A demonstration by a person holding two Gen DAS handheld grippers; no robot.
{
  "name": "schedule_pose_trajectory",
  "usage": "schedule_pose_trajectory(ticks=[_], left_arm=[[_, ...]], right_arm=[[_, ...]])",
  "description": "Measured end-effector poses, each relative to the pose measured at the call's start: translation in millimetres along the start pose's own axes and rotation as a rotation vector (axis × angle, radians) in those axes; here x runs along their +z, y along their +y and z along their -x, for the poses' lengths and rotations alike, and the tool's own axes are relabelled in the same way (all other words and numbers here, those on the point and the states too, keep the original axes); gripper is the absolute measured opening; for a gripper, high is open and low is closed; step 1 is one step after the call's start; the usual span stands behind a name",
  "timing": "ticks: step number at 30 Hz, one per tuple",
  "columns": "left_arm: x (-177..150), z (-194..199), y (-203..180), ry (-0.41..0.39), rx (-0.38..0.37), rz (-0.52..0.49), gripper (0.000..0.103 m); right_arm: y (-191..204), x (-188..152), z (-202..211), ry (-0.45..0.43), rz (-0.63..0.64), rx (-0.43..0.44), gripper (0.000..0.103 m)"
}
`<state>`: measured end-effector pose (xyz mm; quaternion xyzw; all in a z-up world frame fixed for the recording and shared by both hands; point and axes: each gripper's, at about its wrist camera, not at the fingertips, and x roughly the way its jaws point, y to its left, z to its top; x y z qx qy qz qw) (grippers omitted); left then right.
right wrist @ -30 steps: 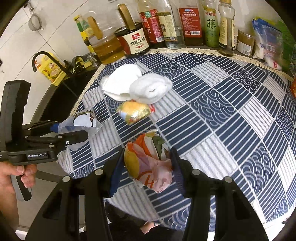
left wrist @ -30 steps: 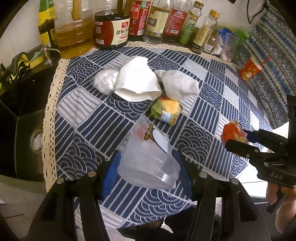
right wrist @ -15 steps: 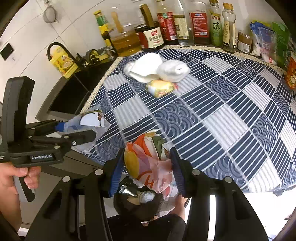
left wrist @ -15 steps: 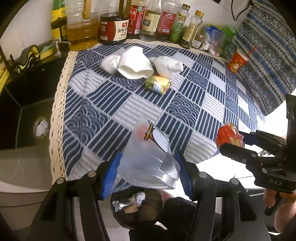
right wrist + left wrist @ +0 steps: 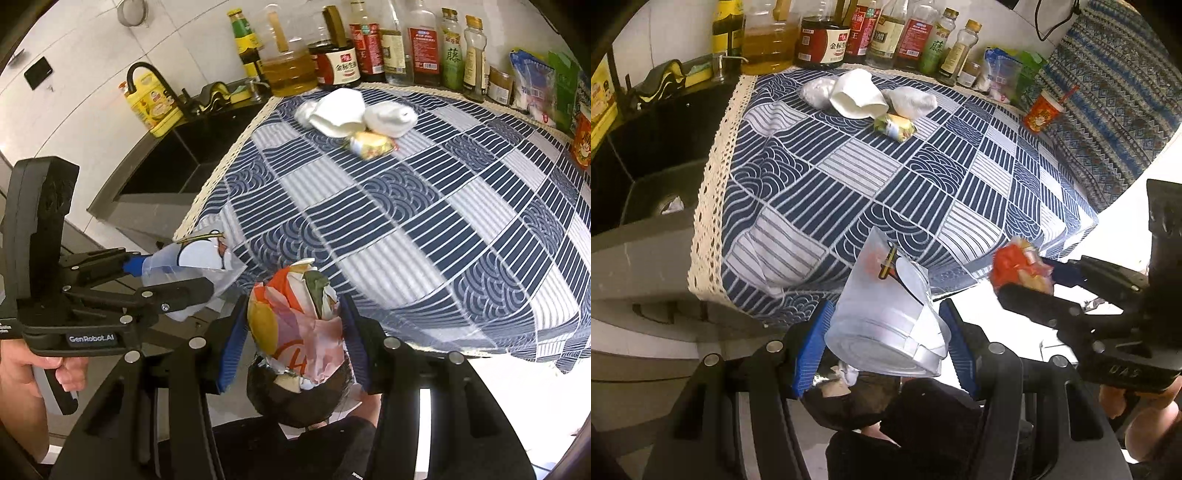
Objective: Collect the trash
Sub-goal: 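Carry the clear cup and orange-pink wrapper down over the black bin with both tools, then open both tools to drop the cup and wrapper into the bin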
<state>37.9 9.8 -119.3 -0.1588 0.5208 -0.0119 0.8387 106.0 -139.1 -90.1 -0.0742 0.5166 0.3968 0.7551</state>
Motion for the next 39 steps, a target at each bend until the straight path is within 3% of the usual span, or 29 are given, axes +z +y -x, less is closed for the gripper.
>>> schedule_pose_trajectory(ticks=[10, 29, 39], left_arm=[[-30, -13, 5, 0.043, -0.019, 0.023, 0.058], [-100, -71, 55, 0.216, -0.017, 0.213, 0.058], [-125, -101, 61, 0.306, -0.038, 0.250, 0.058]], right_arm=[[12, -23, -24, 0.065, -0.010, 0.013, 0.050], [2, -70, -105, 0.281, -0.103, 0.076, 0.050], [-4, -91, -130, 0.349, -0.111, 0.047, 0.051]])
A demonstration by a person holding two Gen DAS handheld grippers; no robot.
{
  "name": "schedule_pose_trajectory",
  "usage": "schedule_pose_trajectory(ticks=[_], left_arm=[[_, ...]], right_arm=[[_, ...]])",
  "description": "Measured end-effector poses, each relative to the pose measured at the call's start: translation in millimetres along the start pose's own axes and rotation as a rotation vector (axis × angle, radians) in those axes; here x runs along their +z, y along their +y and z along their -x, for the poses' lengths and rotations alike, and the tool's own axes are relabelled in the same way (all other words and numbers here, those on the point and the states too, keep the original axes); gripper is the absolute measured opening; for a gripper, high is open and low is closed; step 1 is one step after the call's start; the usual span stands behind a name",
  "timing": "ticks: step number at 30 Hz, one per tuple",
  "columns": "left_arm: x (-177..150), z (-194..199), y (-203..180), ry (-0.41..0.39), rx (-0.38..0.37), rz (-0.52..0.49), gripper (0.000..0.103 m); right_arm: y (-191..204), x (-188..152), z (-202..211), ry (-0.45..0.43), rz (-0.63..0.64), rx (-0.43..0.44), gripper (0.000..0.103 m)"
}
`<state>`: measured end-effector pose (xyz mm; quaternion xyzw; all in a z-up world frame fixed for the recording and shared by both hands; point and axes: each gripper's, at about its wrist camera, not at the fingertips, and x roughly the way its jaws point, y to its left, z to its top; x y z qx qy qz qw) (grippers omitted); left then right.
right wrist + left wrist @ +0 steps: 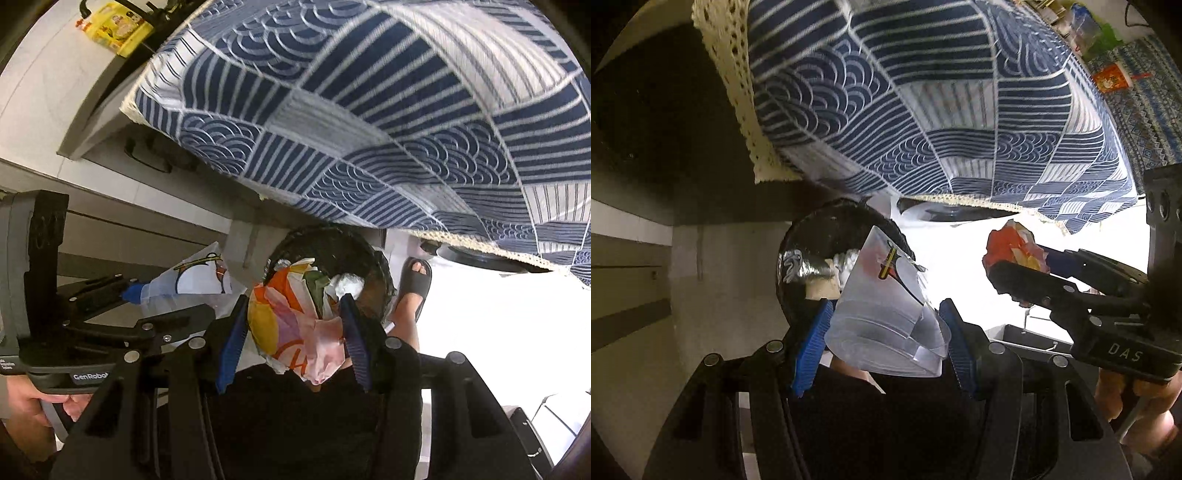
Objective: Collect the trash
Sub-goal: 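Open both tools to drop the cup and wrapper into the bin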
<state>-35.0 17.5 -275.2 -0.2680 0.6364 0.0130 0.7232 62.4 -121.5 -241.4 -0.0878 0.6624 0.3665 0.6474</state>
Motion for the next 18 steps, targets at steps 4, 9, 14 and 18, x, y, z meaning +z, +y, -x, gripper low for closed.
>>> schedule_pose_trajectory(ticks=[4, 9, 14, 18], left_arm=[[-2.6, -6.2, 2.2, 0.017, 0.005, 0.004, 0.058], [-3.2, -11.0, 0.6, 0.029, 0.006, -0.003, 0.058], [-0.8, -9.7, 0.0, 0.028, -0.003, -0.001, 0.058], [2.9, -8.7, -2.0, 0.030, -0.009, -0.013, 0.058]], right_arm=[[-2.8, -2.6, -6.0, 0.015, -0.011, 0.001, 0.051], [-2.7, -1.5, -6.3, 0.007, -0.015, 0.006, 0.051], [-1.8, 2.6, -3.5, -0.004, -0.022, 0.017, 0.051], [-1.2, 6.1, 0.8, -0.012, -0.040, 0.045, 0.064]])
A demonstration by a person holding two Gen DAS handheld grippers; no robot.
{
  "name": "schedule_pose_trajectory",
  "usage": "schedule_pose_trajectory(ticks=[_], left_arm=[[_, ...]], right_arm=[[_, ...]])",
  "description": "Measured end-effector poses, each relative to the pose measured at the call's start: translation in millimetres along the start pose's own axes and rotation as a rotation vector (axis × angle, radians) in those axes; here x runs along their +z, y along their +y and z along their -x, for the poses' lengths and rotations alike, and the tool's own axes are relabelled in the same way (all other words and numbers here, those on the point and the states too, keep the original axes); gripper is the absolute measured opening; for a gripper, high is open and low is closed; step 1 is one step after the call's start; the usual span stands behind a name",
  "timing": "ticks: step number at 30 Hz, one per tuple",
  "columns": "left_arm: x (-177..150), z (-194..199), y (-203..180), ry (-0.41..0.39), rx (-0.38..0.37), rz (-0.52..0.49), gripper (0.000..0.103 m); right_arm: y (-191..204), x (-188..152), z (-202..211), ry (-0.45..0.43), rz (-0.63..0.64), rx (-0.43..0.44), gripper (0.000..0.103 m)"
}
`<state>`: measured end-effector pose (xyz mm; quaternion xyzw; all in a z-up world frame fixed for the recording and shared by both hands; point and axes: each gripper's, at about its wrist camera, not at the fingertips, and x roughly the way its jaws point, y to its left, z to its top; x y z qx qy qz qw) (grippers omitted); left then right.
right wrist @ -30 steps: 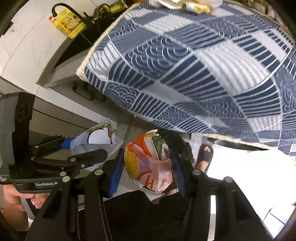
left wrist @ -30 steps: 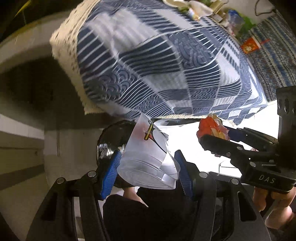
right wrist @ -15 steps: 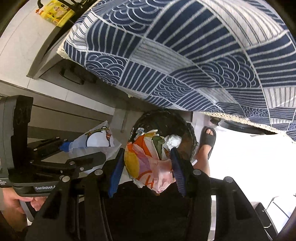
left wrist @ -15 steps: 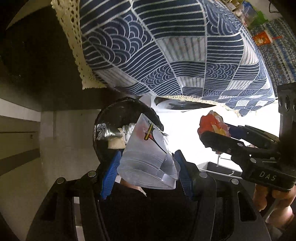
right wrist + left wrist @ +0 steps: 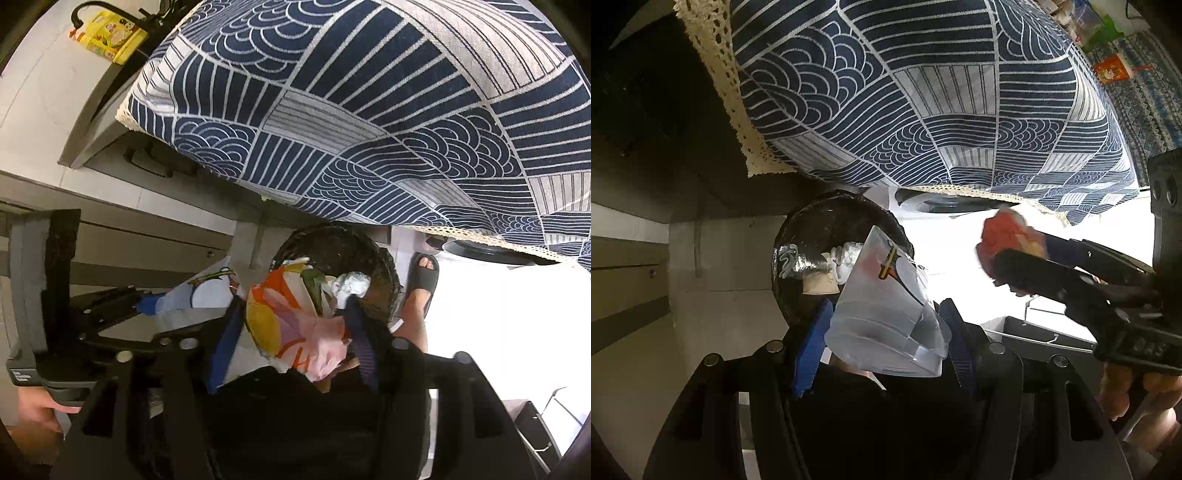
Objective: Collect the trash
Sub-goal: 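Open both tools to drop the cup and wrapper into the bin, then raise both tools back up to the table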
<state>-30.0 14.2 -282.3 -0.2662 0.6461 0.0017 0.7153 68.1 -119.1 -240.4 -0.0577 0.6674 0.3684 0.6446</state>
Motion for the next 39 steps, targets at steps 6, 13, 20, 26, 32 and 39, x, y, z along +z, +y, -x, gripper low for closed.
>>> schedule_pose_trajectory(ticks=[6, 13, 20, 26, 32, 39], left_arm=[[5, 3, 4, -0.016, 0.015, 0.008, 0.086], [9, 8, 8, -0.024, 0.022, 0.009, 0.086], [12, 12, 5, -0.038, 0.031, -0.004, 0.086], [15, 23, 0, -0.063, 0.048, -0.024, 0.090], [20, 45, -7, -0.133, 0.049, -0.037, 0.092], [36, 76, -26, -0.215, 0.061, -0.083, 0.096]], right_arm=[[2, 5, 8, -0.021, -0.019, 0.012, 0.074], [4, 9, 14, -0.035, -0.022, 0.005, 0.079], [4, 7, 24, -0.058, -0.022, -0.003, 0.079], [1, 9, 38, -0.100, -0.032, -0.007, 0.088], [-3, 11, 63, -0.172, -0.025, -0.026, 0.098], [-5, 14, 92, -0.250, -0.025, -0.041, 0.098]])
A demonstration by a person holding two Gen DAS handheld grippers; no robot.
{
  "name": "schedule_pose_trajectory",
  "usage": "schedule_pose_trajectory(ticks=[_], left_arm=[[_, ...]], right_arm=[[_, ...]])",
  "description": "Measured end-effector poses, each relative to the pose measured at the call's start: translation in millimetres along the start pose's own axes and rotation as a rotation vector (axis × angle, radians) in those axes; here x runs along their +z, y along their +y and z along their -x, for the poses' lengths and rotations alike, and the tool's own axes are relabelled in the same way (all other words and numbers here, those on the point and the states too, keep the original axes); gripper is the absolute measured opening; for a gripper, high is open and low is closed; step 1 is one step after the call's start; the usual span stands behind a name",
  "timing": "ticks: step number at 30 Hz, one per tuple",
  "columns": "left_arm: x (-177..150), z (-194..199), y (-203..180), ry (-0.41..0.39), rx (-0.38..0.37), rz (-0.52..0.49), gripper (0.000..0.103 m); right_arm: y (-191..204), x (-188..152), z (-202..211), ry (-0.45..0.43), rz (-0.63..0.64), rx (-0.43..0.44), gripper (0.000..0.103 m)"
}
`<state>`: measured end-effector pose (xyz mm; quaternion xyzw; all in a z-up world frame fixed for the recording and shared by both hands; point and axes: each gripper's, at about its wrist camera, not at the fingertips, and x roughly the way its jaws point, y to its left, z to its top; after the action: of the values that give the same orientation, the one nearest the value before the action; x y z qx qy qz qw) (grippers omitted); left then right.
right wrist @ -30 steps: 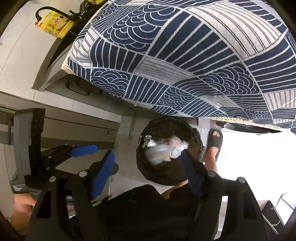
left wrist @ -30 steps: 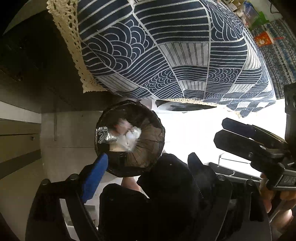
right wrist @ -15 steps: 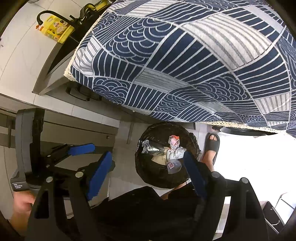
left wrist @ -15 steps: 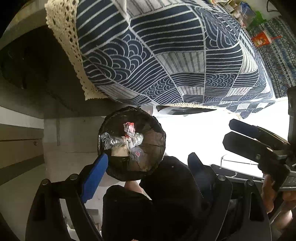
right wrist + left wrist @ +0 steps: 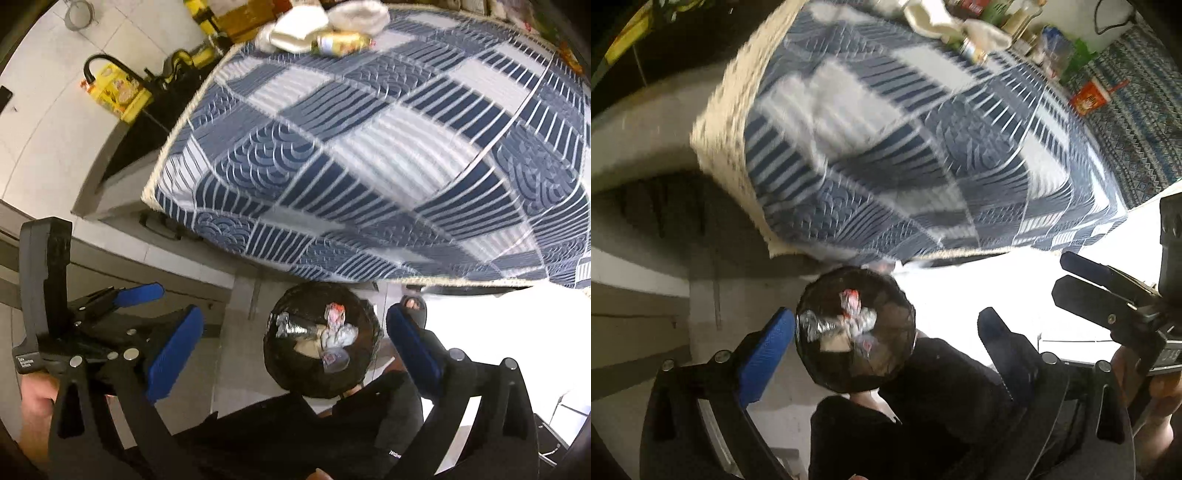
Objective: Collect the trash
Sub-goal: 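Raise both tools back up to the table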
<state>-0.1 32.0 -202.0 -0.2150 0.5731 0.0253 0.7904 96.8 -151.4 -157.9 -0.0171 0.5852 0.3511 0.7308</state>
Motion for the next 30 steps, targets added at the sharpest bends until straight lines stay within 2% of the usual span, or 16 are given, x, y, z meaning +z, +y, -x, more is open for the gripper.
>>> schedule_pose_trajectory(ticks=[3, 7, 8, 11, 21, 25, 30], left_arm=[[13, 15, -10, -0.044, 0.005, -0.029, 0.096], [33, 31, -16, -0.099, -0.006, -0.032, 0.096], [37, 34, -18, -0.110, -0.007, -0.038, 0.096], [55, 46, -25, -0.155, 0.010, -0.050, 0.096], [106, 54, -49, -0.207, 0.029, -0.061, 0.096], [124, 57, -53, -0.246, 0.054, -0.049, 0.096], [147, 52, -51, -0.252, 0.068, -0.008, 0.096]], right_arm=[[-1, 10, 15, -0.052, 0.023, -0.034, 0.098], [-3, 28, 39, -0.157, 0.059, -0.073, 0.098], [-6, 34, 47, -0.205, 0.064, -0.068, 0.098], [-9, 48, 62, -0.274, 0.114, -0.081, 0.098], [-27, 116, 74, -0.272, 0.161, -0.049, 0.098], [-38, 150, 67, -0.251, 0.177, -0.038, 0.098], [-51, 191, 48, -0.206, 0.173, -0.037, 0.098]])
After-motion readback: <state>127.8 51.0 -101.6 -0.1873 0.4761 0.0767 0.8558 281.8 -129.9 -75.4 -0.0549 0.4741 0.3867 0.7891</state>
